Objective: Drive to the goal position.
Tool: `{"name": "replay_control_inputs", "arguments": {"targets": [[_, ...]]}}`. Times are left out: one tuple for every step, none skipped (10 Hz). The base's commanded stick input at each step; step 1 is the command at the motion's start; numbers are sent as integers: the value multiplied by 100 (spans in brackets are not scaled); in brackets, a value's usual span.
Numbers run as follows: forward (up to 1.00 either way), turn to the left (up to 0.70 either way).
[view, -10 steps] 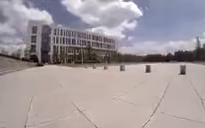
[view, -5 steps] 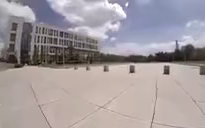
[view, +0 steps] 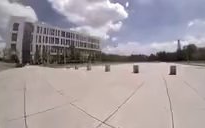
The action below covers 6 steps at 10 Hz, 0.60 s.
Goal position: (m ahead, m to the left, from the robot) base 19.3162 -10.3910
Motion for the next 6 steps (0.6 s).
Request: {"name": "replay_control_inputs", "arguments": {"targets": [[70, 0], [70, 0], [70, 0], [70, 0], [70, 0], [70, 0]]}}
